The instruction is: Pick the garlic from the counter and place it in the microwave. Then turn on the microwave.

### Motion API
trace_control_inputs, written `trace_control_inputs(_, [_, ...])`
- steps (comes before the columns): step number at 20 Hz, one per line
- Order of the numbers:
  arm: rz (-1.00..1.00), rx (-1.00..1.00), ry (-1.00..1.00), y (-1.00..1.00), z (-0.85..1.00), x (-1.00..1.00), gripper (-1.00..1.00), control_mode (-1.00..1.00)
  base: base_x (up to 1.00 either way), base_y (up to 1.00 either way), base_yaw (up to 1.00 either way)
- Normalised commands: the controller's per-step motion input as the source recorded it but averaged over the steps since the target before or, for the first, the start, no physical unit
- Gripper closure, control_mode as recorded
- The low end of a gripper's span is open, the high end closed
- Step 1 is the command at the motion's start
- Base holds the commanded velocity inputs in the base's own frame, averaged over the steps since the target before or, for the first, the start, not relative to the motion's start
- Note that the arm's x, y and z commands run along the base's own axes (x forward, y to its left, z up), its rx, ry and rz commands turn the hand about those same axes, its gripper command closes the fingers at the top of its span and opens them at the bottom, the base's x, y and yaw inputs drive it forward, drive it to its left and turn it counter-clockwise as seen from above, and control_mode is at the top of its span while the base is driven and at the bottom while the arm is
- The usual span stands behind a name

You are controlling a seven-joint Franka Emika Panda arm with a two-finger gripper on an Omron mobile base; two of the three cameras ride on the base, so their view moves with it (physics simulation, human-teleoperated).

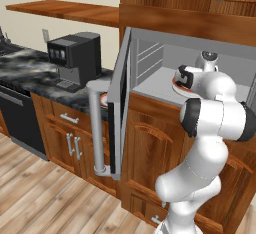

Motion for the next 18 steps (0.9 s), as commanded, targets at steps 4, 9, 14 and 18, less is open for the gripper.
trace_control_inputs(4, [0.0, 0.0, -0.17, 0.0, -0.16, 0.0, -1.0, -1.0, 0.0, 0.0, 0.0])
trace_control_inputs(9, [0.0, 0.0, -0.12, 0.0, -0.1, -0.02, -1.0, -1.0, 0.0, 0.0, 0.0])
trace_control_inputs(14, [0.0, 0.0, -0.06, 0.0, 0.13, -0.39, -1.0, -1.0, 0.0, 0.0, 0.0])
trace_control_inputs(18, [0.0, 0.0, -0.07, 0.0, 0.18, -0.56, -1.0, -1.0, 0.0, 0.0, 0.0])
